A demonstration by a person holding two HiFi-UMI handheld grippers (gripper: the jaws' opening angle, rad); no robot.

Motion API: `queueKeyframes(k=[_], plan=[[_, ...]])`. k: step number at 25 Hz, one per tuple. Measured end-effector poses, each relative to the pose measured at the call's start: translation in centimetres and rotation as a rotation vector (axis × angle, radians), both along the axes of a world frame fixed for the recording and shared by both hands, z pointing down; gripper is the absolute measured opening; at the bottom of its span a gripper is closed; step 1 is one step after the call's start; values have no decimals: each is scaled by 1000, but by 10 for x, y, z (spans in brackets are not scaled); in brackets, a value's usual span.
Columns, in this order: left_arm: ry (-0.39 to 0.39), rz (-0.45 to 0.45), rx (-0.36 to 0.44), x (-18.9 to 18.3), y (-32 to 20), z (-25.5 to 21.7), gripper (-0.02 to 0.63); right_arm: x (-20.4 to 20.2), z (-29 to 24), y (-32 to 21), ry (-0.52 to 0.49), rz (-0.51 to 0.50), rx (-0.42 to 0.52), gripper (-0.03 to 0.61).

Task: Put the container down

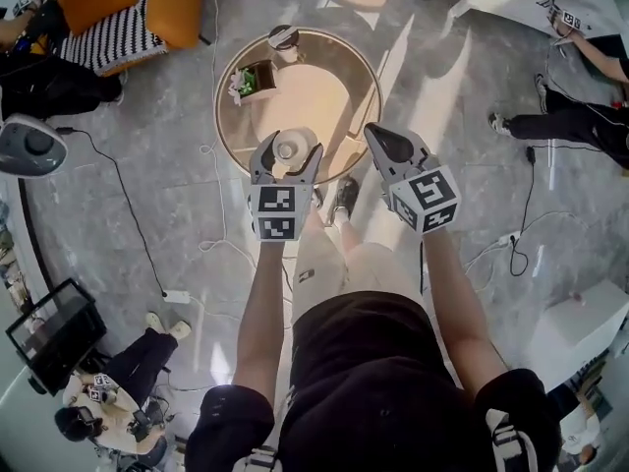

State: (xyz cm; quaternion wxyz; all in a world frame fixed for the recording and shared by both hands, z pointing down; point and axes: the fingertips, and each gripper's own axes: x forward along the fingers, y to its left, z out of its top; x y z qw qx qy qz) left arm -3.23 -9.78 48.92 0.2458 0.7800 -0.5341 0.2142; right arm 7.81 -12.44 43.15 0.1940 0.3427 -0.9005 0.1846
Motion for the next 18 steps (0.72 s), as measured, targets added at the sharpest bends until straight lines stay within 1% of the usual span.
queueKeyframes(k=[4,8,9,13,18], plan=[[-8,34,-5,5,-11,40,344,3,31,-3,3,19,-17,3],[-70,61,-23,3,-15,86,344,6,65,-5,15,39,-51,3],[-72,62,-27,3,-19,95,344,5,72,-9,17,46,-53,3],[-49,58,-29,2,-31,127,344,0,96,-20,33,53,-58,3],[-44,58,-29,-2,-50,171,344,-11,125,-36,28,60,-53,3]])
